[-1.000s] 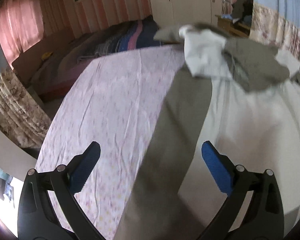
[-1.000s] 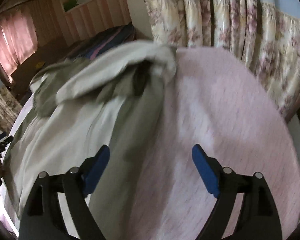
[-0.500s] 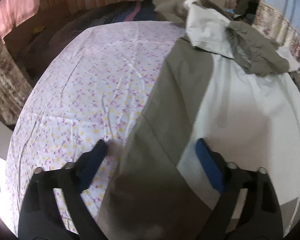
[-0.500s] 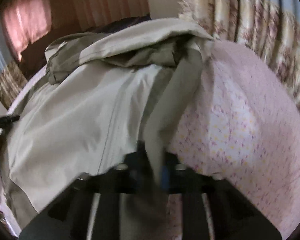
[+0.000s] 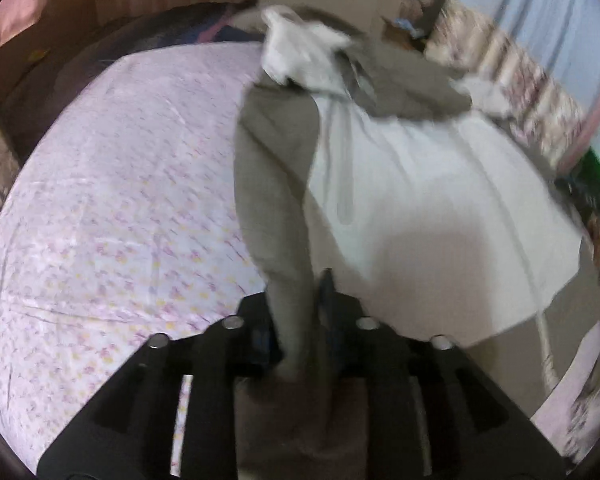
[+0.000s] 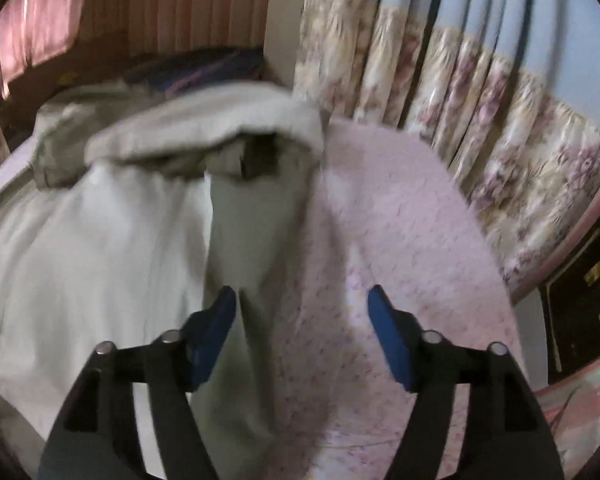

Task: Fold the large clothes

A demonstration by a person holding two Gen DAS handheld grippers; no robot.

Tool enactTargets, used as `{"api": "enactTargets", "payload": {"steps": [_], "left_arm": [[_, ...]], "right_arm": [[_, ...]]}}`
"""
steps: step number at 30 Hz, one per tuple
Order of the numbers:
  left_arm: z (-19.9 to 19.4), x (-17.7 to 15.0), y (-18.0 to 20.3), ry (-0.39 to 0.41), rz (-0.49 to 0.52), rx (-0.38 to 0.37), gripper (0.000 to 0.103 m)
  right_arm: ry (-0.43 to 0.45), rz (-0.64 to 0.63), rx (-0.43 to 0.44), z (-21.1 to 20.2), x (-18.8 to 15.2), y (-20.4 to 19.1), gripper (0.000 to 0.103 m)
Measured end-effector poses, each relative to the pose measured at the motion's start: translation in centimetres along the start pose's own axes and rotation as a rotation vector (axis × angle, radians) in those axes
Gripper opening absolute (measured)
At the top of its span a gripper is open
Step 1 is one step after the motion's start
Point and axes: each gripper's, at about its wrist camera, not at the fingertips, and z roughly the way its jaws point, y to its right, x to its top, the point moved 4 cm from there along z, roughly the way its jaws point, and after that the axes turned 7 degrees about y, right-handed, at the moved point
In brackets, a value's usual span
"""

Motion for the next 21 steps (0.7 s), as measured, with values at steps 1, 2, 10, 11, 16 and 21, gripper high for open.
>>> {"api": "enactTargets", "payload": {"steps": [1, 2, 10, 11, 16, 21], "left_arm": [[-0.5, 0.9, -0.1, 0.019, -0.001, 0.009, 0.058], [-0.9, 1.7, -0.1, 0.044, 0.007, 0.025, 0.065], [-1.4, 9.8, 1.6, 0.212, 0.037, 0.089, 0.100], [-0.8, 10.4, 2.0, 0.227, 0.043, 0.093, 0.100], [3.5, 10.9, 2.5, 0.246, 0.036, 0.093, 0.100], [6.2, 9.8, 1.4, 0.215, -0.035, 0.074, 0.100]], "right_arm": [[0.020, 0.006, 0.004, -0.5, 0.6, 0.0, 0.074], [0.047, 0.009, 0.024, -1.1, 1.3, -0.5, 0.075], [0.151, -0.041, 0.182, -0.1, 5.5, -10.0, 0.083], [0.160, -0.062, 0.208, 0.3, 5.9, -11.9, 0.083], [0.182, -0.155, 0.268, 2.7, 6.9, -19.6, 0.085], [0.135, -0.220, 0.298, 6.8, 7.5, -24.3, 0.085]]}}
